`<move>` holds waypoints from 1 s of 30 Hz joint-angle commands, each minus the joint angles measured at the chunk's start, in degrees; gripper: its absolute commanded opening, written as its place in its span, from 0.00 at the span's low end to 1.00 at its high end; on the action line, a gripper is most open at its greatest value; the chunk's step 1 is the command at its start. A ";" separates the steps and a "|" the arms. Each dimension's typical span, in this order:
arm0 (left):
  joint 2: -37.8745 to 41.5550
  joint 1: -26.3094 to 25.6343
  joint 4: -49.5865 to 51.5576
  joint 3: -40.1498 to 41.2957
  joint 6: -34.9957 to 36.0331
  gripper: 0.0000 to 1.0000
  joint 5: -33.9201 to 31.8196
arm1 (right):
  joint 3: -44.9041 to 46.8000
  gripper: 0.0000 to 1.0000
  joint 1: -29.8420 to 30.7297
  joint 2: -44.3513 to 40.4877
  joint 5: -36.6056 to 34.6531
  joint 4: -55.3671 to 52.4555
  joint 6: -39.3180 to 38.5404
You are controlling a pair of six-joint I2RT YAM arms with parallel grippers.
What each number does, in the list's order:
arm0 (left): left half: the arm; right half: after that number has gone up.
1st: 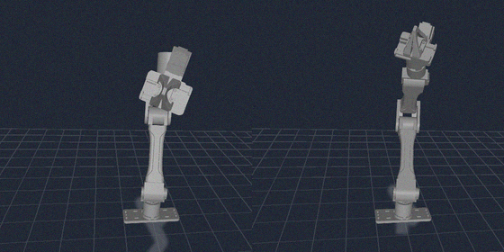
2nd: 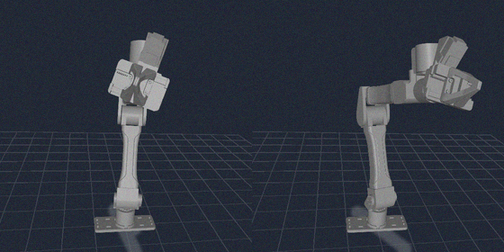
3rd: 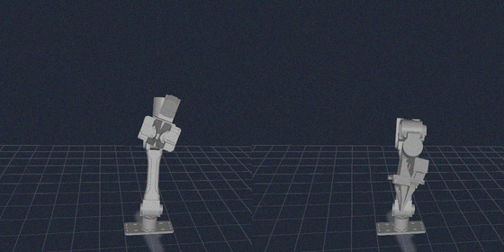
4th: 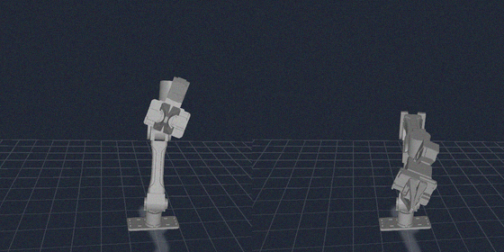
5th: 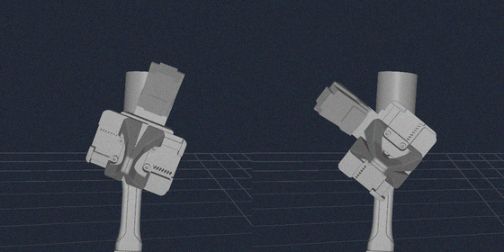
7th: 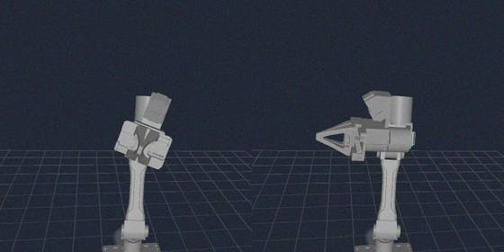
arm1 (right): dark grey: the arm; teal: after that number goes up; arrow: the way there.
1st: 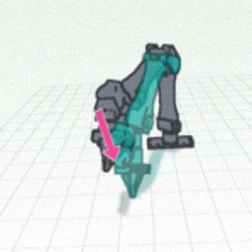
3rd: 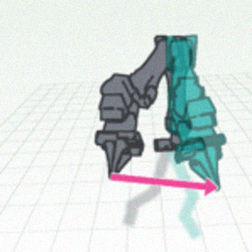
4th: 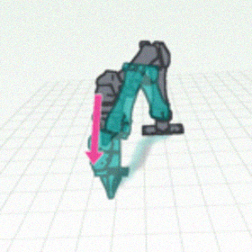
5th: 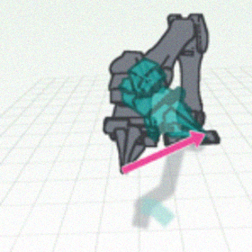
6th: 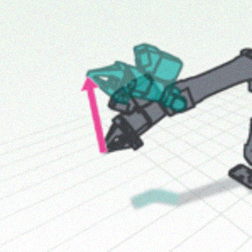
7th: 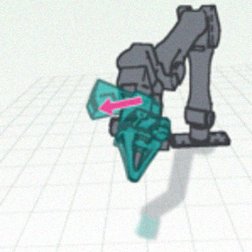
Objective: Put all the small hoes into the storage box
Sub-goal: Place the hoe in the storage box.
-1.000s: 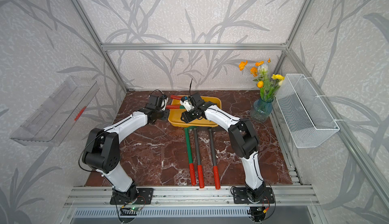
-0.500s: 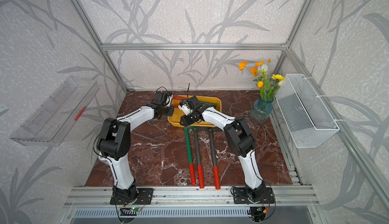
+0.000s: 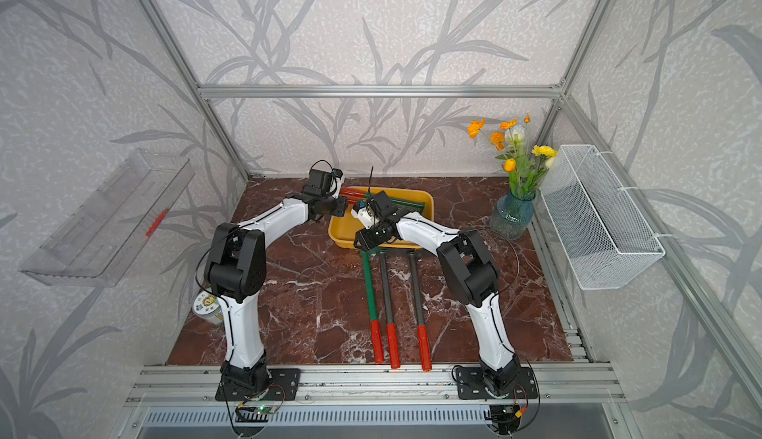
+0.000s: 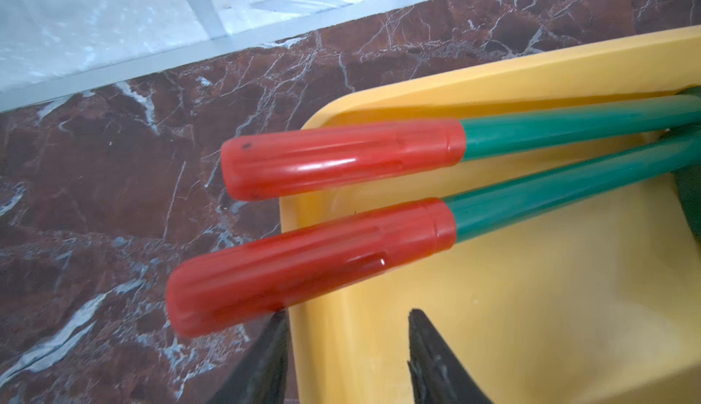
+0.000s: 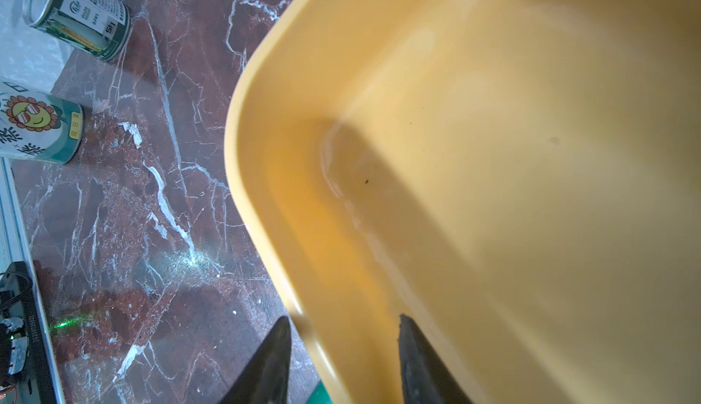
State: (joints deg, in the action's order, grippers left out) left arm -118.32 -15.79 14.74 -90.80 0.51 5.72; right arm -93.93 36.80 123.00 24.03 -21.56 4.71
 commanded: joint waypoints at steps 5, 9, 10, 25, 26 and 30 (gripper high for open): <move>2.56 -0.12 1.21 -0.07 0.94 0.51 1.40 | 0.47 0.46 -0.58 -1.63 -0.43 0.41 0.34; 7.97 -0.12 2.72 0.57 1.42 0.53 -1.66 | -2.21 0.46 -1.87 -3.35 -0.12 0.51 -0.13; 9.72 -0.12 3.26 0.67 1.22 0.53 -2.50 | -3.17 0.46 -2.31 -3.81 -0.04 0.82 -0.24; 43.36 -13.93 20.43 22.47 -25.81 0.57 -8.94 | 9.77 0.46 -7.91 -31.20 -8.34 7.82 5.72; 44.46 -16.11 21.02 24.74 -29.41 0.57 -7.66 | 12.11 0.47 -8.09 -33.41 -8.92 7.97 6.36; 46.27 -24.57 17.80 33.20 -43.03 0.57 -4.06 | 21.68 0.47 -9.03 -41.44 -9.70 11.20 9.60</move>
State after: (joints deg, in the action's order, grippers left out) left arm -72.64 -36.86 29.41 -61.28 -30.02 -0.19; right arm -77.60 28.40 83.40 16.32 -11.79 11.11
